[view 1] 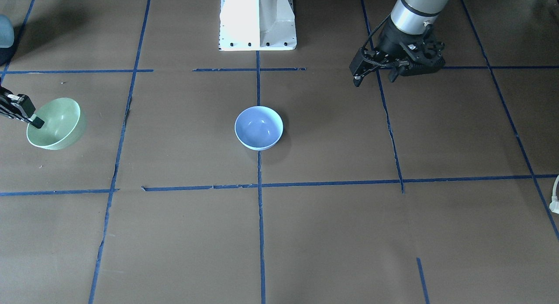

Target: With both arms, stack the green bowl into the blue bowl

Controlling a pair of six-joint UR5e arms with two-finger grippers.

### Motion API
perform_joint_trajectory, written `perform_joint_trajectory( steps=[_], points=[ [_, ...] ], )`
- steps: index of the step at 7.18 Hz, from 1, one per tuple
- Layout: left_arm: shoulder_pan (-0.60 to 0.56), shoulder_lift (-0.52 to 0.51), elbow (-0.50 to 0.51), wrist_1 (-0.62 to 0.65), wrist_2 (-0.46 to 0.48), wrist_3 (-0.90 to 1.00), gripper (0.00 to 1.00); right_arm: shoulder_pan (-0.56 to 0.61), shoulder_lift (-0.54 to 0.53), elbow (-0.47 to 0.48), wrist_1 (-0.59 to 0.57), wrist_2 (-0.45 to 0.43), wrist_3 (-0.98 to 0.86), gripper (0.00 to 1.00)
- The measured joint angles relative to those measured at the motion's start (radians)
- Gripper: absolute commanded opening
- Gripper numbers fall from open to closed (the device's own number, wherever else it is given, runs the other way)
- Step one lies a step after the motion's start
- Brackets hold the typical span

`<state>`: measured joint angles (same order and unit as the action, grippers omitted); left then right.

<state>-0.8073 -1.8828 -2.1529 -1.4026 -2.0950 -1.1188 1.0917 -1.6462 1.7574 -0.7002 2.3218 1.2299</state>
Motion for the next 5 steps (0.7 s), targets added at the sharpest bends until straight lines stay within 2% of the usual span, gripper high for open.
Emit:
perform_joint_trajectory(
  steps=[1, 3, 5],
  points=[
    [-0.028, 0.060, -0.018, -0.002, 0.002, 0.120, 1.00, -0.017, 0.085, 0.007, -0.003, 0.001, 0.076, 0.00],
    [-0.057, 0.104, -0.019, -0.003, 0.006, 0.217, 1.00, -0.106, 0.242, 0.005, -0.012, -0.039, 0.204, 0.00],
    [-0.081, 0.117, 0.039, -0.006, 0.046, 0.232, 1.00, -0.230, 0.372, -0.002, -0.030, -0.154, 0.263, 0.01]
  ],
)
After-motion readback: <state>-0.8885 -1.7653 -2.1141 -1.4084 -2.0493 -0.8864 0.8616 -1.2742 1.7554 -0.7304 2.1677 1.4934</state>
